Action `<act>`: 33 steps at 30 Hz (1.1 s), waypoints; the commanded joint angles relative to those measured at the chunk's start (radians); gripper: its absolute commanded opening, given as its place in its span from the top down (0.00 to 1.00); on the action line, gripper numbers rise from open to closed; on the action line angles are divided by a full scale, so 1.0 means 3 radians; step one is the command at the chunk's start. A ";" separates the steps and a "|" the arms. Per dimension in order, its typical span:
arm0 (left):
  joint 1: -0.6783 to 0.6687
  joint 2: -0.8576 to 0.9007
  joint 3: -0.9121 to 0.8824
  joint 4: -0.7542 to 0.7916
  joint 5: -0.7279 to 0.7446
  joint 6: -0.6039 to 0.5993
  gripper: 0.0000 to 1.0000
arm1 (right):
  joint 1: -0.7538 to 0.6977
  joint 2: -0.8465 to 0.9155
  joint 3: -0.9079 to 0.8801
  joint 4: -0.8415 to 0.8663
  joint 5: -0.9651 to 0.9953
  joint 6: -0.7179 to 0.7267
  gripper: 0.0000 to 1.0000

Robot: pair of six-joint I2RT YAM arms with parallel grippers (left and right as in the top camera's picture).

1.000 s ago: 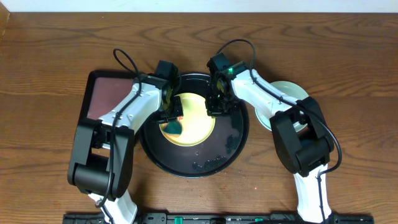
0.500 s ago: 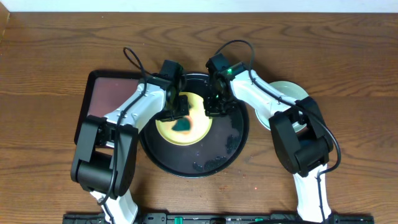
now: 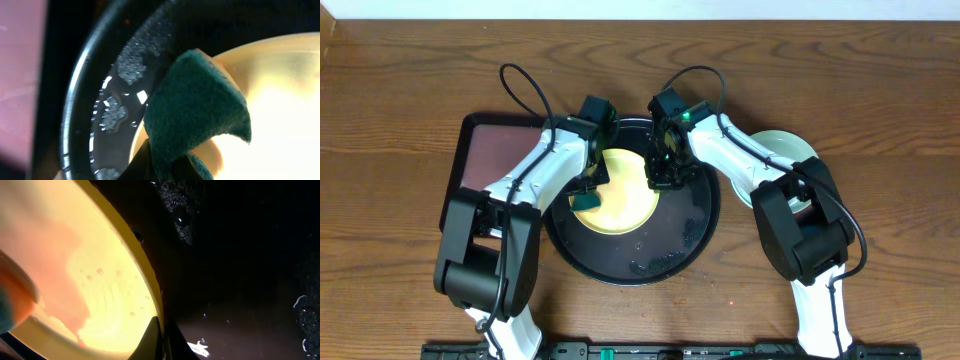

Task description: Clean dirty plates on tray and stack at the side

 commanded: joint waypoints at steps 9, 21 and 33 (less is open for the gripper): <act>0.0402 -0.0760 0.0373 -0.0445 -0.0369 0.0263 0.93 | -0.0025 -0.0018 -0.0053 -0.0038 0.0003 -0.0142 0.99; 0.1177 -0.0862 0.0282 -0.0507 -0.0367 0.0364 0.92 | 0.0015 -0.0910 -0.0051 -0.0202 0.1133 -0.0413 0.99; 0.1369 -0.0701 0.0273 -0.0481 -0.0367 0.0362 0.93 | 0.0894 -0.1307 -0.0052 -0.0436 0.3581 -0.0281 0.99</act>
